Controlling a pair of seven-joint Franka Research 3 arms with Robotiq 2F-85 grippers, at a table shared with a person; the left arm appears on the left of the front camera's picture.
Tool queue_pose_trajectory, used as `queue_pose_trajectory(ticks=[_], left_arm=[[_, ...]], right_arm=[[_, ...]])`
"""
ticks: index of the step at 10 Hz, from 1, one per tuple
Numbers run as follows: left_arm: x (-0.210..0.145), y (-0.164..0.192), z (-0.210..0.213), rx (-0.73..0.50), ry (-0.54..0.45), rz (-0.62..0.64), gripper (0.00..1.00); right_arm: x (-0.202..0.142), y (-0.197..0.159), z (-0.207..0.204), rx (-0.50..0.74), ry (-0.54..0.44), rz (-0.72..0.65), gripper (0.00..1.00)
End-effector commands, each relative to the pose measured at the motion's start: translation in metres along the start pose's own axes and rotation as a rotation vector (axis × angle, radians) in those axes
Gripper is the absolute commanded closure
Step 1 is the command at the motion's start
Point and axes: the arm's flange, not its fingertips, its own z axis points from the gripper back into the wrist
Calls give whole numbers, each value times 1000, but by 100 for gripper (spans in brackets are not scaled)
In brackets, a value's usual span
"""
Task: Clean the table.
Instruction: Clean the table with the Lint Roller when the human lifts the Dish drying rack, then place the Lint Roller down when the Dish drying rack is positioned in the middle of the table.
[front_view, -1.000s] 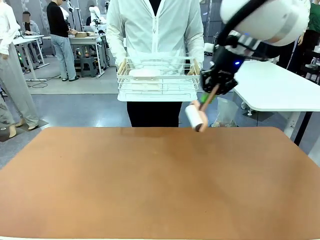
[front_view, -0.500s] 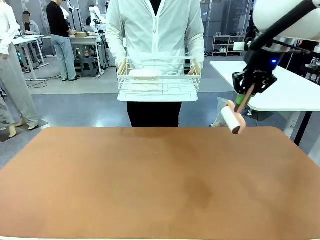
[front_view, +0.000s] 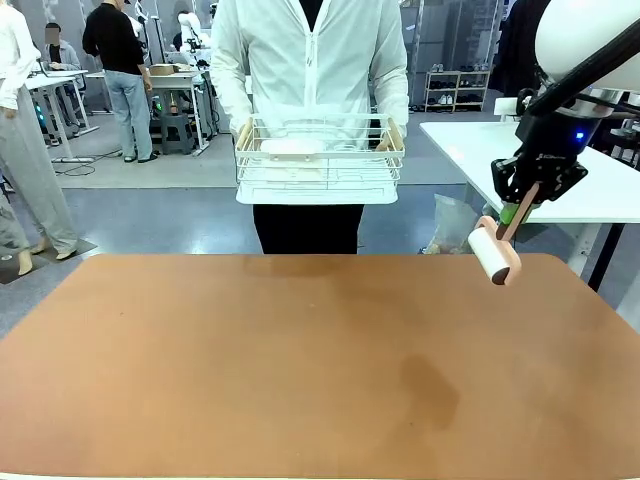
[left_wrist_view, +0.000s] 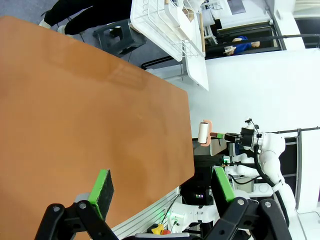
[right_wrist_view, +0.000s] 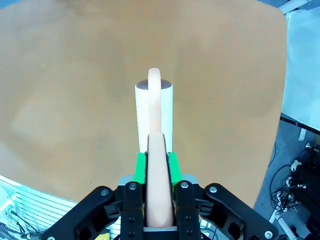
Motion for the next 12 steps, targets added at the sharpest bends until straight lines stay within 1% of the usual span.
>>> queue_pose_trajectory(ticks=[1, 12], left_arm=[[-1, -1, 2, -18, -1, -6, 0], [-1, -1, 2, -18, -1, -6, 0]], right_arm=[[-1, 1, 1, 5, -3, 2, 79], [-1, 1, 1, 5, -3, 2, 79]])
